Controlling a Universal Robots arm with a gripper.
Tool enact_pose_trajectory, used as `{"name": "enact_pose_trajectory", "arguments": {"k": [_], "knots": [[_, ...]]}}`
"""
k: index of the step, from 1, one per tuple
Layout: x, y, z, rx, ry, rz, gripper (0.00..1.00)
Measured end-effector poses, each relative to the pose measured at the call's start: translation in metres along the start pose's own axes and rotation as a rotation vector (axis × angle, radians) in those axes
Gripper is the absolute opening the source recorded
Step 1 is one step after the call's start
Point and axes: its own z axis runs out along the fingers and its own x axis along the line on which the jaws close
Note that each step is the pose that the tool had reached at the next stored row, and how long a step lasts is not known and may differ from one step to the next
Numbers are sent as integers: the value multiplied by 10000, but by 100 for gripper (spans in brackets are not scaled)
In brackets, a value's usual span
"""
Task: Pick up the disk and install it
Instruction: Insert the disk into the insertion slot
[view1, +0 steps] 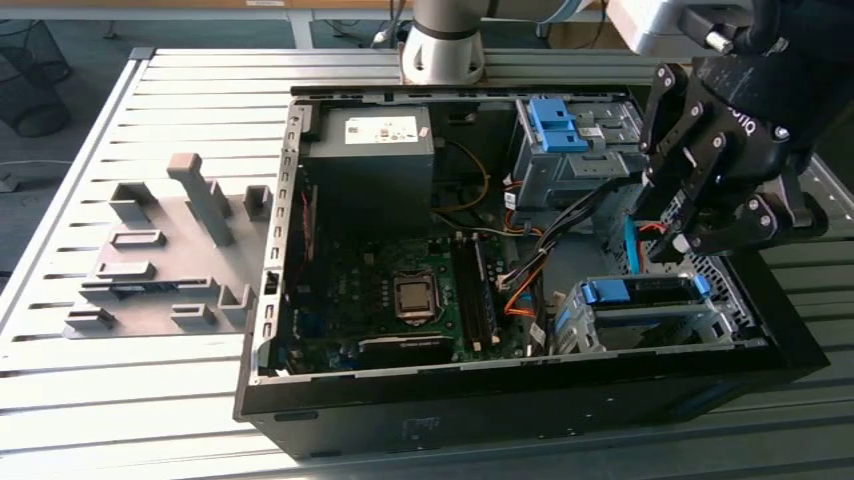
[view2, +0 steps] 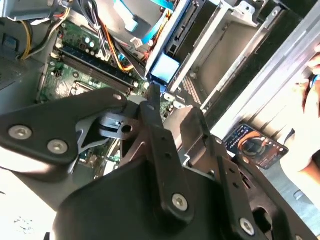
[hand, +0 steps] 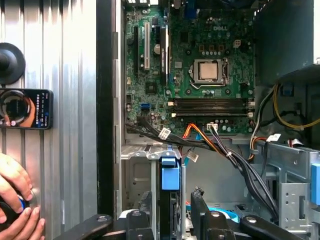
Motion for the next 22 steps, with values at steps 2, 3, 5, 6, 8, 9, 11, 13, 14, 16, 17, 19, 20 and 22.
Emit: {"name": "enact_pose_trajectory", "arguments": {"k": [2,3,5,6,8,9,11,13,14,16,17,19,20,22], "knots": [[0,-1,35,0,1,0,44],[-1,-2,54,0,0,0,43],[-1,-3,90,0,-1,0,36],[-1,-4,108,0,0,-1,30],[-2,-7,145,0,0,-2,24],[-2,-9,163,0,1,-4,18],[-2,-14,199,0,1,-11,18],[-3,-18,235,1,0,-17,12],[-3,-19,255,0,0,-19,12],[-4,-21,291,0,0,-22,12],[-4,-21,309,0,-1,-22,12],[-4,-21,345,-2,0,-25,12],[-4,-22,358,-3,0,-25,12],[-4,-21,359,-4,2,-25,12]]}}
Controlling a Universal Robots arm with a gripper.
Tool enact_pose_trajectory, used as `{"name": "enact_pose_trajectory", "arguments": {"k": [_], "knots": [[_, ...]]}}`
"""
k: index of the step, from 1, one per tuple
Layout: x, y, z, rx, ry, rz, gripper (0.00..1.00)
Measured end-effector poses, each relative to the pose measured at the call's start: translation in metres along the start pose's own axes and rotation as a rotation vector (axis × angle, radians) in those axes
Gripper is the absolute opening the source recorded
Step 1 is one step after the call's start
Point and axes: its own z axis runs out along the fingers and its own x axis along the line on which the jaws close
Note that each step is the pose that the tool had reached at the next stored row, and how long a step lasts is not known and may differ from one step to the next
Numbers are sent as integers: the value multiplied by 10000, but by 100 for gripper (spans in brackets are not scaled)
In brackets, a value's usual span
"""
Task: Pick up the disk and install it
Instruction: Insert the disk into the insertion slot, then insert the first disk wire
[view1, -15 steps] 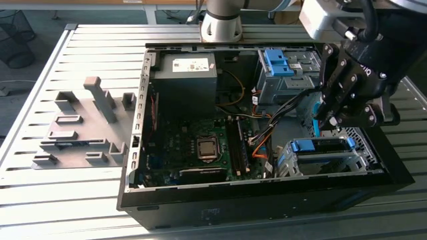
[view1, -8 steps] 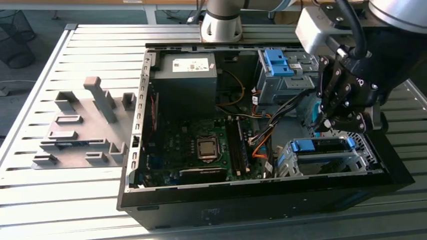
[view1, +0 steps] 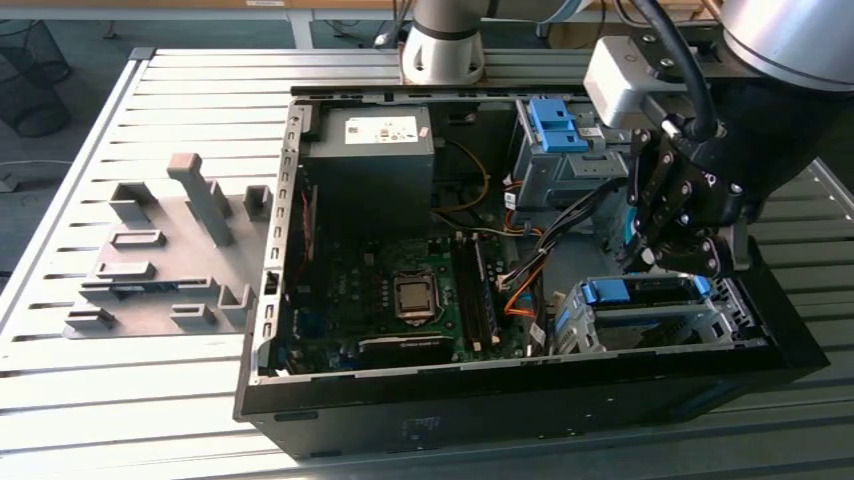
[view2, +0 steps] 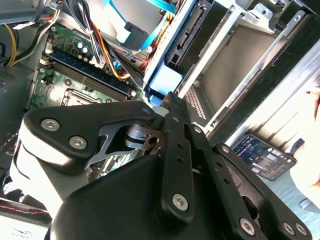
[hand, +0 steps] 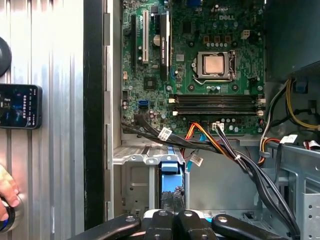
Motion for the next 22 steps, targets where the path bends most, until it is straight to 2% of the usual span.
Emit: {"name": "enact_pose_trajectory", "arguments": {"k": [13,15,22], "knots": [[-1,-7,10,0,-3,-1,12],[-1,-47,12,0,-4,0,12],[-7,-355,28,-16,-2,-7,12]]}}
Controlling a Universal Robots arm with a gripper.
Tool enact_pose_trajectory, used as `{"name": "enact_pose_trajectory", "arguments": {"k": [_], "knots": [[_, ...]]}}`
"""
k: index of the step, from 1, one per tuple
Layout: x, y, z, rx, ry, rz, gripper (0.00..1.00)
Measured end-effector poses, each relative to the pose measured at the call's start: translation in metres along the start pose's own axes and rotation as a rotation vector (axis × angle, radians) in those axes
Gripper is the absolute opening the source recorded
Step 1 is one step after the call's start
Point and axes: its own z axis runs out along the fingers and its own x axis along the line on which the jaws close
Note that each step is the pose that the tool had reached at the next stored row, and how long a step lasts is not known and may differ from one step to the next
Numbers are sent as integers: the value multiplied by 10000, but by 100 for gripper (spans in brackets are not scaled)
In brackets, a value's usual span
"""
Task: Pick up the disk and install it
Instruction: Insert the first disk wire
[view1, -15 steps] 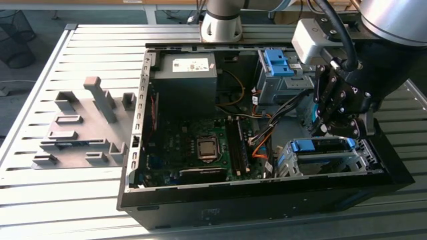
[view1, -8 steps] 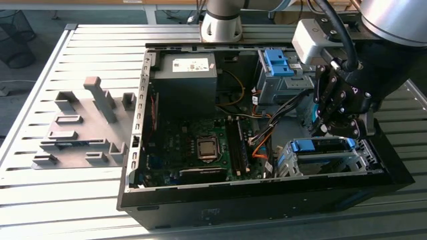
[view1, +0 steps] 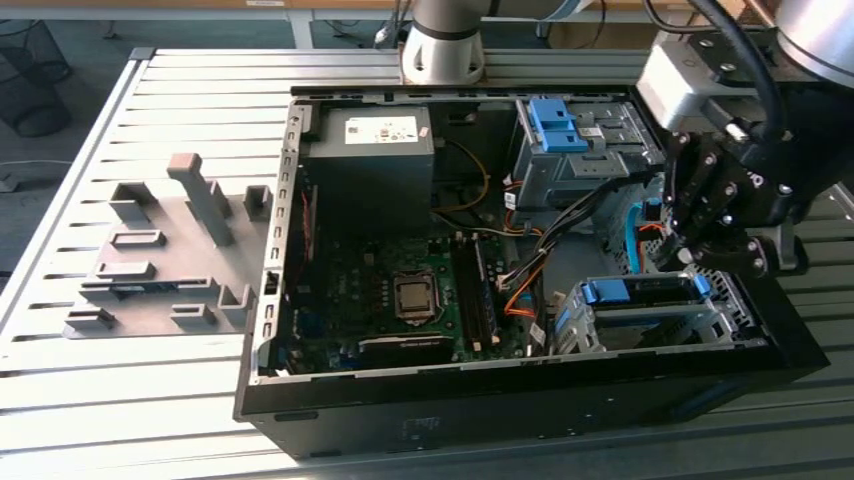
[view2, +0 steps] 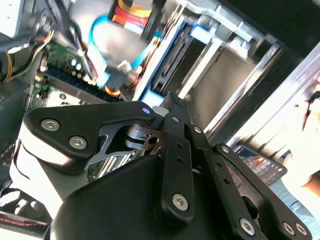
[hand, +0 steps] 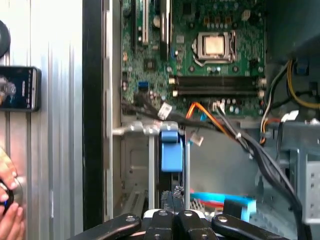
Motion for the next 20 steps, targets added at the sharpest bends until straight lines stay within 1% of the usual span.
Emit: {"name": "enact_pose_trajectory", "arguments": {"k": [3,4,6,11,16,17,19,20], "knots": [[-8,-136,14,-9,1,-2,12],[-15,-173,19,-12,-1,-3,12],[-42,-214,22,-13,3,-2,12],[-215,-214,26,-13,3,-11,12],[-338,-227,41,-13,13,-16,12],[-358,-233,47,-14,30,-16,12],[-381,-246,64,-13,159,-15,12],[-389,-253,73,-12,208,-16,13]]}}
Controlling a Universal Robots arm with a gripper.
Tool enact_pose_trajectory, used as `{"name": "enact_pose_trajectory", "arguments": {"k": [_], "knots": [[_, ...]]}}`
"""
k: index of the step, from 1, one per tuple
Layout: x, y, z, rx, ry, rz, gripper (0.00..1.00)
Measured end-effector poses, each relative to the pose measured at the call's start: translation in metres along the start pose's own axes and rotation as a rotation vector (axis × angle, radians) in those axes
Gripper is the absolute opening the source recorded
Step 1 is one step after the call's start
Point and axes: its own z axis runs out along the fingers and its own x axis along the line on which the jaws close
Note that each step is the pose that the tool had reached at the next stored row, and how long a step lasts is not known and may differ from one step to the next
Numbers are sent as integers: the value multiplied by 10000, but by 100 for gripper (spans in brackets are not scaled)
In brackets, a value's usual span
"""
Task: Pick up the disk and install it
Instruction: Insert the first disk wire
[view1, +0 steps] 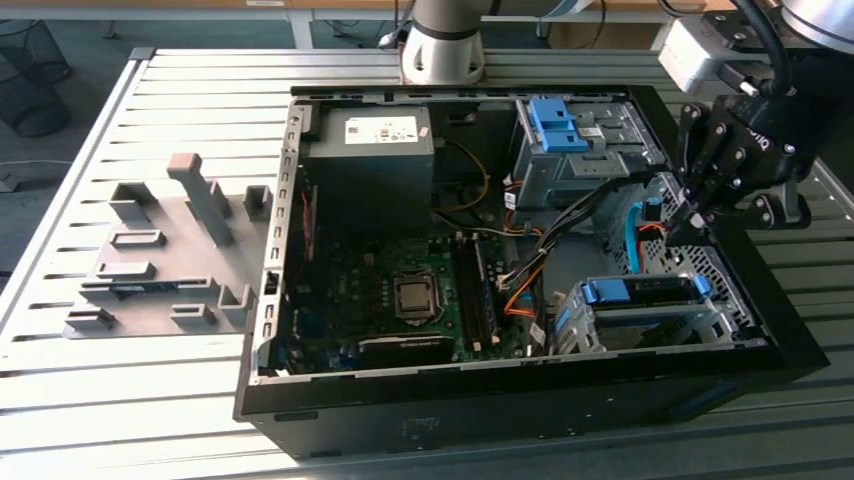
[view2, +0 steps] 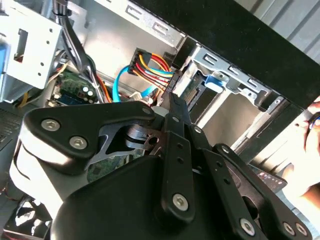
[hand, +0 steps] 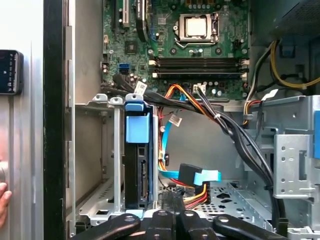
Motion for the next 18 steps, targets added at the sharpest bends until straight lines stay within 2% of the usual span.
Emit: {"name": "enact_pose_trajectory", "arguments": {"k": [2,3,8,9,13,16,18], "knots": [[-7,-4,14,1,16,-55,13],[-7,-5,15,4,20,-147,20],[-25,-5,28,11,21,-357,20],[-39,-5,30,11,22,-357,27],[-80,-5,46,11,40,-357,27],[-84,-6,76,11,241,-358,27],[-87,-6,94,11,313,-359,27]]}}
